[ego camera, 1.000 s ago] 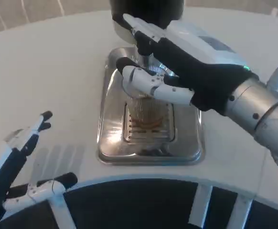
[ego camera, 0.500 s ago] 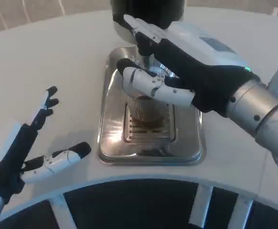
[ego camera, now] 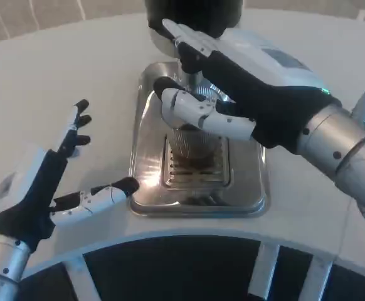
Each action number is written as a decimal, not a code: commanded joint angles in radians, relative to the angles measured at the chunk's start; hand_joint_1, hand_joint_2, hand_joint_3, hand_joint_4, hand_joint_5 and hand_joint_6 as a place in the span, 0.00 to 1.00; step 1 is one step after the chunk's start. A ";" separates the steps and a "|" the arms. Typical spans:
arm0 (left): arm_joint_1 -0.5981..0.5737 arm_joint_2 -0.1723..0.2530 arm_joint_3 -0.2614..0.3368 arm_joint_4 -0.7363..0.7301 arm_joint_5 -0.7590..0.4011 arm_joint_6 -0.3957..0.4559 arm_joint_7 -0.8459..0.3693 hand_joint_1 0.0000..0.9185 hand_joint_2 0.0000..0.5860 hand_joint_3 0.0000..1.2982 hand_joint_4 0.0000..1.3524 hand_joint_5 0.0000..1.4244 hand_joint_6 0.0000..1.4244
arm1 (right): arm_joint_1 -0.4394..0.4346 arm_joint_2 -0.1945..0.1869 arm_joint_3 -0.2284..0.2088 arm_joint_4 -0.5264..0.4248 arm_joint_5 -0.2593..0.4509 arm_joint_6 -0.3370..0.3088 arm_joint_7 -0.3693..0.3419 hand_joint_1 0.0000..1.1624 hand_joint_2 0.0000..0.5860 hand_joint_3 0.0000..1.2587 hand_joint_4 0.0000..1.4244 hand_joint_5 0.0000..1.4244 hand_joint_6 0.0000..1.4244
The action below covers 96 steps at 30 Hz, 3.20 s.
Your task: Grasp the cup under the faucet to collect the drink, then remove the cup.
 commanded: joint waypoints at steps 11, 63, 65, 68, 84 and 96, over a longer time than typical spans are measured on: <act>-0.133 -0.034 -0.044 0.208 -0.010 -0.140 0.031 0.40 0.07 0.00 0.00 0.09 0.10 | 0.006 0.031 0.037 0.029 0.007 -0.030 0.051 0.00 0.83 0.00 0.00 0.00 0.00; -0.375 -0.043 -0.169 0.548 0.005 -0.214 0.087 0.42 0.10 0.00 0.00 0.09 0.10 | 0.054 0.087 -0.070 0.006 -0.012 -0.034 -0.009 0.00 0.86 0.00 0.00 0.00 0.00; -0.374 -0.042 -0.169 0.547 0.005 -0.214 0.086 0.42 0.10 0.00 0.00 0.09 0.10 | 0.064 0.092 -0.085 -0.008 -0.012 -0.036 -0.019 0.00 0.86 0.00 0.00 0.00 0.00; -0.373 -0.042 -0.171 0.546 0.005 -0.214 0.083 0.42 0.10 0.00 0.00 0.09 0.10 | 0.077 0.098 -0.104 -0.037 -0.014 -0.033 -0.030 0.00 0.87 0.00 0.00 0.00 0.00; -0.384 -0.049 -0.179 0.552 -0.001 -0.216 0.076 0.40 0.09 0.00 0.00 0.09 0.10 | 0.163 0.083 -0.252 -0.237 -0.043 -0.001 -0.051 0.00 0.87 0.00 0.00 0.00 0.00; -0.407 -0.046 -0.180 0.586 -0.002 -0.222 0.074 0.39 0.10 0.00 0.00 0.09 0.10 | 0.408 -0.075 -0.473 -0.386 -0.022 0.058 0.053 0.00 0.87 0.00 0.00 0.00 0.00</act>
